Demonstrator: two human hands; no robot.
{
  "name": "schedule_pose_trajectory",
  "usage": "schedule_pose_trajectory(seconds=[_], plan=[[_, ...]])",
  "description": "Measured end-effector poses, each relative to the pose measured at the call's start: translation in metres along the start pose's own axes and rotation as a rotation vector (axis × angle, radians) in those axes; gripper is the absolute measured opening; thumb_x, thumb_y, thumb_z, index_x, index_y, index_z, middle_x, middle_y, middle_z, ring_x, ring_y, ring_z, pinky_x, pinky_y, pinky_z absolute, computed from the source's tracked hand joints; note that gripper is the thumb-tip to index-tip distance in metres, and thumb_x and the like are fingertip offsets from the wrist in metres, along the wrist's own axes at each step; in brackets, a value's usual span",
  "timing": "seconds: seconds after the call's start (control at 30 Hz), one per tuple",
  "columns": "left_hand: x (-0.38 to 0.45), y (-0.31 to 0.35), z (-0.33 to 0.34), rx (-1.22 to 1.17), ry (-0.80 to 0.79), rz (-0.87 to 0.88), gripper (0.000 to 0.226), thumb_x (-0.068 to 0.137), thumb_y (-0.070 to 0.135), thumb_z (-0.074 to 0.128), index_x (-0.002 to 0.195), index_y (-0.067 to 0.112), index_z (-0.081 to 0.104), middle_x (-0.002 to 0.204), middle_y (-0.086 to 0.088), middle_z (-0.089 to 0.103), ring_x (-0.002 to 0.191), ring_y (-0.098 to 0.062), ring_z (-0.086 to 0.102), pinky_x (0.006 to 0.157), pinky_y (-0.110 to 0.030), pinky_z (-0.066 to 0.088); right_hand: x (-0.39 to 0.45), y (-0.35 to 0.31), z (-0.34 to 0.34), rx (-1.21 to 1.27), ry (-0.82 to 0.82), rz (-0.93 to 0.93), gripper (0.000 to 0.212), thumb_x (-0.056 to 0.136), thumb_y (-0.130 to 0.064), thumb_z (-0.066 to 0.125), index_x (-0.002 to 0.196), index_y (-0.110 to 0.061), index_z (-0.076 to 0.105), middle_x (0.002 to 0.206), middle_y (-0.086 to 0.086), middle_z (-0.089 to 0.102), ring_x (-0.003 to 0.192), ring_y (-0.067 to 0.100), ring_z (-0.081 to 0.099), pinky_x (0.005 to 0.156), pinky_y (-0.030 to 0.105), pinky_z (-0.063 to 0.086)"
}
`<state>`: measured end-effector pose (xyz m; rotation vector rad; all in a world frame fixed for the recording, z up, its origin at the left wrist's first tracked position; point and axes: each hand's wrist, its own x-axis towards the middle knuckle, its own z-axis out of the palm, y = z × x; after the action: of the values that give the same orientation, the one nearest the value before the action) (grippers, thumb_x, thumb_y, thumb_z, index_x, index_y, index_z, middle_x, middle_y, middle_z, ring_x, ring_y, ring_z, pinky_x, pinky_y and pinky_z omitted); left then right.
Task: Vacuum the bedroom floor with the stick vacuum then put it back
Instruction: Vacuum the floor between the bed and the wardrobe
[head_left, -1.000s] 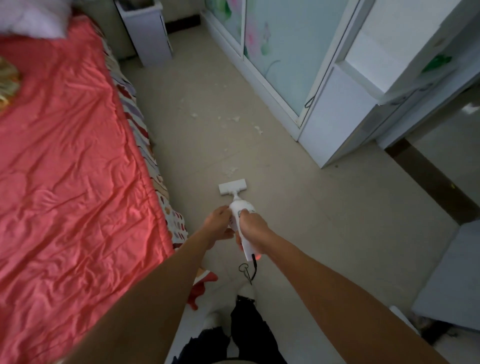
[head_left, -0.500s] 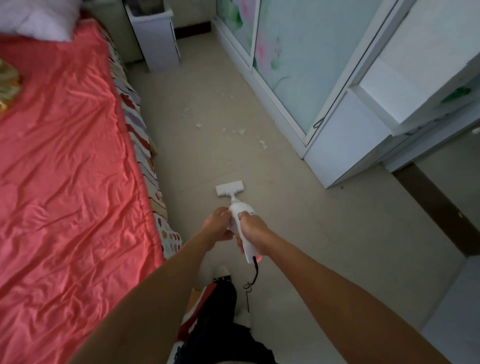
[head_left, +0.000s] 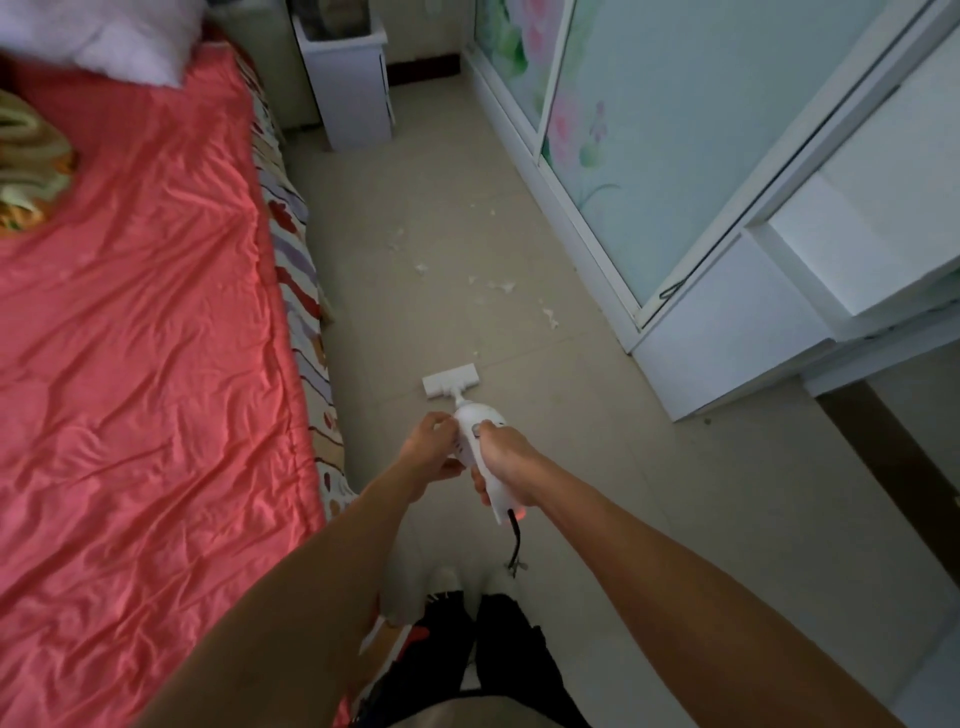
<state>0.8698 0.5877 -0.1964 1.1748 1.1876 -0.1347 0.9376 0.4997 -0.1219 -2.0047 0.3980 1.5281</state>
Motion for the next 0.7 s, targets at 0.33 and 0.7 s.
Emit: schedule_pose_trajectory(seconds=[0.33, 0.7], plan=[[0.018, 0.02, 0.021, -0.007, -0.009, 0.029, 0.031, 0.096, 0.02, 0.041, 0.114, 0.011, 0.063, 0.103, -0.017, 0.065, 0.09, -0.033, 0.064, 0.091, -0.057, 0.056, 0.014, -0.024, -0.013, -0.062, 0.101, -0.207, 0.052, 0.098, -0.04, 0.032, 0.099, 0.003, 0.061, 0.063, 0.011, 0.055, 0.047, 0.023, 0.051, 0.048, 0.026, 0.044], [0.005, 0.03, 0.052, 0.131, -0.031, 0.037, 0.031, 0.084, 0.011, 0.047, 0.11, 0.002, 0.061, 0.111, -0.023, 0.065, 0.091, -0.03, 0.067, 0.08, -0.047, 0.061, -0.005, -0.009, -0.049, -0.035, 0.116, -0.155, 0.053, 0.102, -0.035, 0.032, 0.07, -0.001, 0.056, 0.056, 0.011, 0.054, 0.047, 0.022, 0.05, 0.051, 0.025, 0.043]])
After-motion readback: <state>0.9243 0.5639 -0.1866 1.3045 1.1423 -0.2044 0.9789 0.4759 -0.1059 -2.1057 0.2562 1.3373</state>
